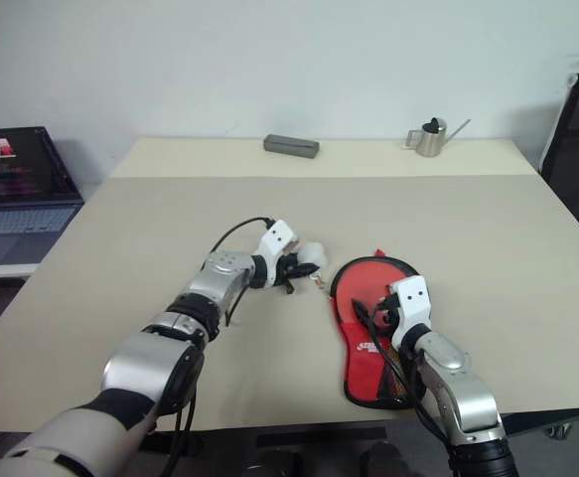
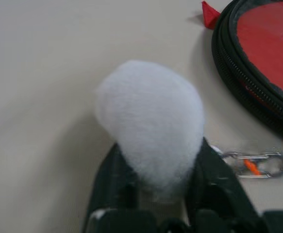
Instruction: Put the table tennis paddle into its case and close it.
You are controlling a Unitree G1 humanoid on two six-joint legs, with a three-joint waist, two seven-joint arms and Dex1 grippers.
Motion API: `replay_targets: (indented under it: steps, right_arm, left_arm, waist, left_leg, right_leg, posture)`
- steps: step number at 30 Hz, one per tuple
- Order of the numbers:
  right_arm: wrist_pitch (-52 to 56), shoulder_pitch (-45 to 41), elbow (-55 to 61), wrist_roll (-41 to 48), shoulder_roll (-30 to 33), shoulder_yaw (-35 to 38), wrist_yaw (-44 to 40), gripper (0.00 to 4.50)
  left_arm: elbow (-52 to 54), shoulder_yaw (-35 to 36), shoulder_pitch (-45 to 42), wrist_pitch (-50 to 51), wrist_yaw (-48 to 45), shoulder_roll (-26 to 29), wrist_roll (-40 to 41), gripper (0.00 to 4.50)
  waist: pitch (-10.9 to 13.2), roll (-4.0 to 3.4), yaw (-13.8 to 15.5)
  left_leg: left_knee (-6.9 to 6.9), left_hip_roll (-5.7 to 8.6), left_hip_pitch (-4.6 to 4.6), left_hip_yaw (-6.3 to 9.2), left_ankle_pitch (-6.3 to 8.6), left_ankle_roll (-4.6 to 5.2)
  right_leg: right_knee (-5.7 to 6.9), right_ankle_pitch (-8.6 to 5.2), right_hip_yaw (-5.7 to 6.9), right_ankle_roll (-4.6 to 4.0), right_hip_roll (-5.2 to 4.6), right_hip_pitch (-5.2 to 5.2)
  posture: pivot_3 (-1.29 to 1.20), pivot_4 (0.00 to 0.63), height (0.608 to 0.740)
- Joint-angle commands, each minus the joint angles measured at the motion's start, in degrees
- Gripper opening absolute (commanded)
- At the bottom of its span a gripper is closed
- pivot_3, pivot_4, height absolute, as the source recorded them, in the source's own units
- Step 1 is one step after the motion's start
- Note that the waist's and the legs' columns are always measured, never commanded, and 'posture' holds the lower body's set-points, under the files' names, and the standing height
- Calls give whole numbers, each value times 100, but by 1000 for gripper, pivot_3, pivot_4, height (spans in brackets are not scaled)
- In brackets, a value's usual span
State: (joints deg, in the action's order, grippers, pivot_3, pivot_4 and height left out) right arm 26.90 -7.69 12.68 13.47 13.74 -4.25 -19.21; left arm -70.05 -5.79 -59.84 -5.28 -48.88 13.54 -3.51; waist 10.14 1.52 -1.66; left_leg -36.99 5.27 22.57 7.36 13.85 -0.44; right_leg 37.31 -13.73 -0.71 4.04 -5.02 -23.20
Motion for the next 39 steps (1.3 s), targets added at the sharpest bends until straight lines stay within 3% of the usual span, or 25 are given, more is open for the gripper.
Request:
replay_targets:
  steps: [1, 9, 17, 22, 27, 39]
  right_arm:
    - [182, 120, 115, 51, 46, 14, -66, 4500]
    - [171, 158, -100, -81, 34, -153, -134, 4500]
    - [-159, 56, -952, -666, 325, -546, -301, 4500]
    - [-48, -15, -1192, -722, 235, -585, -319, 4500]
    - [178, 36, -1191, -671, 171, -604, -342, 4500]
    - [383, 127, -1080, -687, -58, -716, -229, 4500]
  left_arm:
    - [150, 48, 68, -43, -114, 82, 2, 314]
    - [969, 73, 536, 232, -634, 188, 193, 270]
    - [2767, 69, 1331, 1146, -966, 393, 505, 269]
    - [3566, 68, 1623, 1683, -995, 600, 606, 269]
    - [3436, 22, 1446, 1750, -861, 615, 570, 269]
    - [2635, -234, 927, 1389, -833, 411, 409, 269]
  waist:
    - [-1, 0, -1]
    - [-9, -1, -5]
    - [-82, 22, -14]
    - [-91, 27, -5]
    - [-97, 30, -1]
    - [-149, 54, -10]
  left_leg:
    - [0, 0, 0, 0, 0, 0]
    - [1, -2, -2, 0, 0, 0]
    - [2, -4, -17, -1, 0, 0]
    - [11, -6, -99, 11, 3, 2]
    - [22, -8, -164, 16, 4, 2]
    - [47, -14, -169, 20, 7, -3]
  right_leg:
    - [0, 0, 1, 0, 0, 0]
    - [2, 0, -1, 0, 0, 0]
    - [1, 0, -3, 0, 1, 10]
    - [-24, -7, 9, 9, 2, 98]
    - [-34, -27, 12, 27, 1, 148]
    - [-36, -38, 16, 16, 2, 155]
  posture:
    - [0, 150, 740]
    - [0, 150, 740]
    - [0, 150, 740]
    - [0, 150, 740]
    - [0, 150, 740]
    - [0, 150, 740]
